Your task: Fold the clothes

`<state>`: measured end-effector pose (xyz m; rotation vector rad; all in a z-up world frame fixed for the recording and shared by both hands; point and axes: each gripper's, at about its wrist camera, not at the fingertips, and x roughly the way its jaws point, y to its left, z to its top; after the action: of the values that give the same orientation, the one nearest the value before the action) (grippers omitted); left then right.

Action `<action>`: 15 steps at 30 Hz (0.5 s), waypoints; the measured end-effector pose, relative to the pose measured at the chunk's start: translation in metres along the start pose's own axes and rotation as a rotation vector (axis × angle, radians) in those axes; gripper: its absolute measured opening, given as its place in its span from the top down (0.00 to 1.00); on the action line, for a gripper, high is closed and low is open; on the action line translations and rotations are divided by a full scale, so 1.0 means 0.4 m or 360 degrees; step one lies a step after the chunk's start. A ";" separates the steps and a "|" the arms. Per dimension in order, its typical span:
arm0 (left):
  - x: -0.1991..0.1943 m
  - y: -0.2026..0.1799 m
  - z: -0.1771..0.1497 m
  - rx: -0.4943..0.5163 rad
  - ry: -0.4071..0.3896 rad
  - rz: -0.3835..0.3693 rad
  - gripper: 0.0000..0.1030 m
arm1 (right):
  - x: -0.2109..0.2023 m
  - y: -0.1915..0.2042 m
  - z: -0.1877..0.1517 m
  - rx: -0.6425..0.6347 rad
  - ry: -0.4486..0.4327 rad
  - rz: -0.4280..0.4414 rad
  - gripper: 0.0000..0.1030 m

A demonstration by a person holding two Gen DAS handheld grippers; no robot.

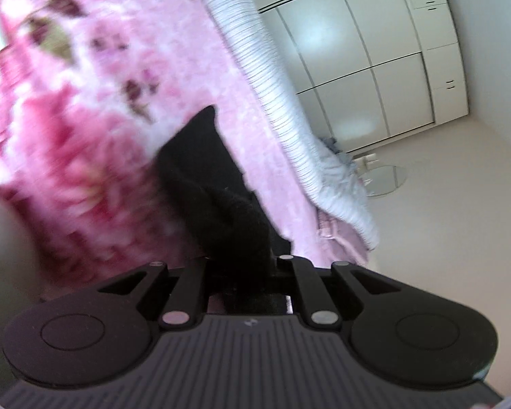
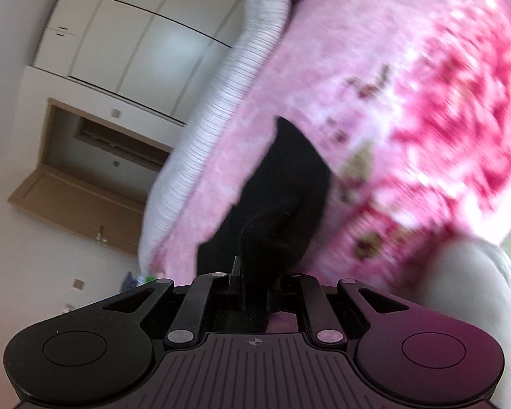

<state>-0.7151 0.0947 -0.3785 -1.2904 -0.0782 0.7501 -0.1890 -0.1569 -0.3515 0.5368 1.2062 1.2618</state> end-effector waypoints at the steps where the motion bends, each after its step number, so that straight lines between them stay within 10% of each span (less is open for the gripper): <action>1: 0.019 -0.017 0.021 -0.0002 0.0003 -0.0019 0.91 | 0.016 0.021 0.023 -0.0008 -0.0005 0.0015 0.90; 8: 0.213 -0.119 0.207 -0.0115 -0.0012 -0.0138 0.72 | 0.173 0.149 0.199 0.0031 -0.0050 0.0069 0.83; 15: 0.423 -0.217 0.449 -0.0025 -0.0218 -0.0202 0.64 | 0.416 0.224 0.391 0.0032 -0.0275 0.0104 0.54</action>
<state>-0.6272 0.3298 -0.3049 -1.2361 -0.2748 0.7289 -0.1113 0.0662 -0.2850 0.6905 1.0651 1.2326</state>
